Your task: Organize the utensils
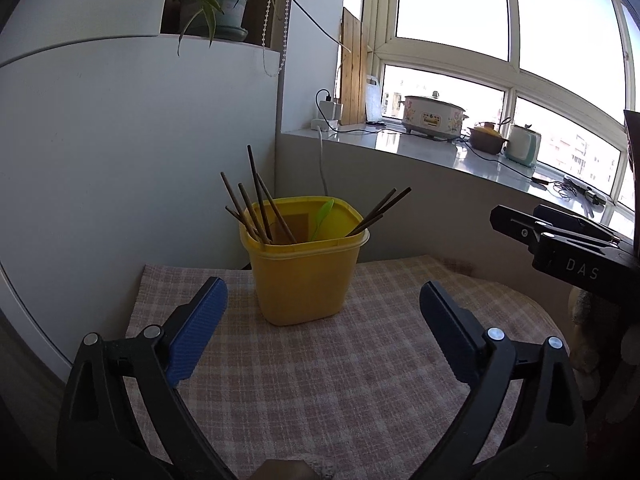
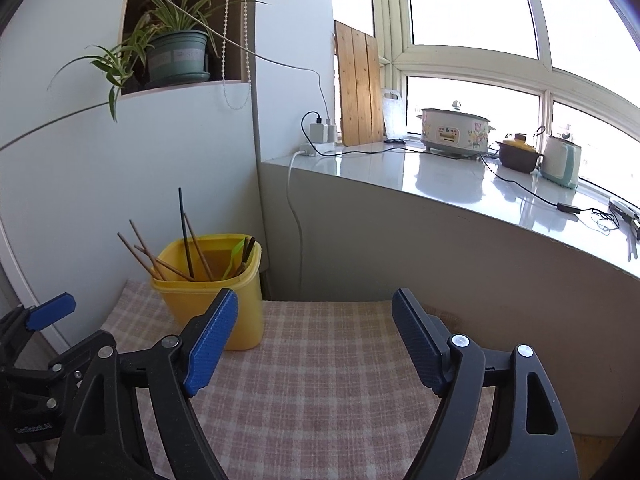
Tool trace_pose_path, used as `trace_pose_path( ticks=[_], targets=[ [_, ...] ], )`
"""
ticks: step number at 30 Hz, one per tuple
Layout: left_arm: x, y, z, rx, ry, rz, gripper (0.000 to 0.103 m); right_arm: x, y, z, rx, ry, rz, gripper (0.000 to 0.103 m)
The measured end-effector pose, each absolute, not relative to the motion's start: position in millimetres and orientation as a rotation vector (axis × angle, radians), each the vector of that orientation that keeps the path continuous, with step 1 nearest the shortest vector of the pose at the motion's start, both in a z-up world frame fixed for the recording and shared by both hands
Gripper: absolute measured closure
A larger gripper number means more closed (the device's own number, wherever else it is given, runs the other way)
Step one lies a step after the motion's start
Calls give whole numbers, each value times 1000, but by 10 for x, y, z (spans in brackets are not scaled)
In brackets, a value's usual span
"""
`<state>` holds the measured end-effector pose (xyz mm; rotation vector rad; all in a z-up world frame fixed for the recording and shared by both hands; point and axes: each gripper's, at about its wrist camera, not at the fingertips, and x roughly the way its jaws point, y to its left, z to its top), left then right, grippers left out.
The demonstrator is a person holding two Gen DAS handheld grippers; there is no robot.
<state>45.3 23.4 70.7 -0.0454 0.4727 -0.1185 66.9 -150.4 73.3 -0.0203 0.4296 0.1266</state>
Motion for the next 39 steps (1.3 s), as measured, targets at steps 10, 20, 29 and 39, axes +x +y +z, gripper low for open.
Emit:
trace_pose_path(
  ticks=[10, 20, 29, 39],
  targets=[
    [367, 86, 634, 22, 489, -65, 0, 605, -1598, 715, -8, 426, 94, 19],
    [326, 34, 606, 23, 509, -54, 0, 584, -1593, 624, -13, 452, 94, 19],
    [291, 27, 607, 21, 523, -38, 0, 557, -1646, 607, 10, 470, 104, 19],
    [286, 37, 624, 18, 516, -32, 0, 538, -1660, 624, 19, 464, 101, 19]
  ],
)
